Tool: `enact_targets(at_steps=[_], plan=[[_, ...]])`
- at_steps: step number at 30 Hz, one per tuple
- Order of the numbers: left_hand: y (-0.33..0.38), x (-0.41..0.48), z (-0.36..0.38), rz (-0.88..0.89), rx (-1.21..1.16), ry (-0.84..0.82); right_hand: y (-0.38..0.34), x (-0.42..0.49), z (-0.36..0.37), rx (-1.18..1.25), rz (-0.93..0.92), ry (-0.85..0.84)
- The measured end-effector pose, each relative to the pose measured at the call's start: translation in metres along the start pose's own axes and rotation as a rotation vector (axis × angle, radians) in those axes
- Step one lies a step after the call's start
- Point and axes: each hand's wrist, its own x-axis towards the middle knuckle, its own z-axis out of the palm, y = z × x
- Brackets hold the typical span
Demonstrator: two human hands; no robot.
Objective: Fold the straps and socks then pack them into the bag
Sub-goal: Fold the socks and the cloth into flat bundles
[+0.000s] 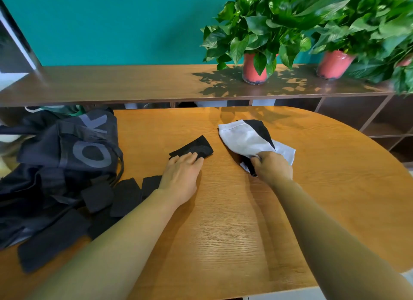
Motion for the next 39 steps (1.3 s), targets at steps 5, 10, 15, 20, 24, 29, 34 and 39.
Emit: enact_targets(at_steps=[5,10,15,20,24,29,34,39], plan=[[0.01,-0.015,-0.005,0.008,-0.042,0.032,-0.016,-0.011,-0.024,0.042,-0.088,0.211],[0.017,-0.029,-0.003,0.005,-0.103,0.063,-0.045,-0.061,-0.056,0.203,-0.325,0.481],[0.021,-0.051,0.001,-0.038,-0.176,0.055,-0.034,-0.132,-0.015,0.079,-0.39,0.172],[0.019,-0.08,0.007,-0.092,-0.294,0.038,-0.019,-0.18,0.022,0.035,-0.334,-0.098],[0.02,-0.091,0.004,-0.154,-0.353,0.018,-0.022,-0.171,0.002,0.312,-0.195,-0.153],[0.022,-0.092,0.0,-0.191,-0.375,0.014,-0.012,-0.137,-0.011,0.206,0.078,0.002],[0.03,-0.092,0.004,-0.144,-0.324,-0.041,-0.011,-0.124,0.006,-0.03,0.218,-0.224],[0.032,-0.089,0.009,-0.05,-0.221,-0.03,-0.011,-0.12,0.013,0.001,0.191,-0.235]])
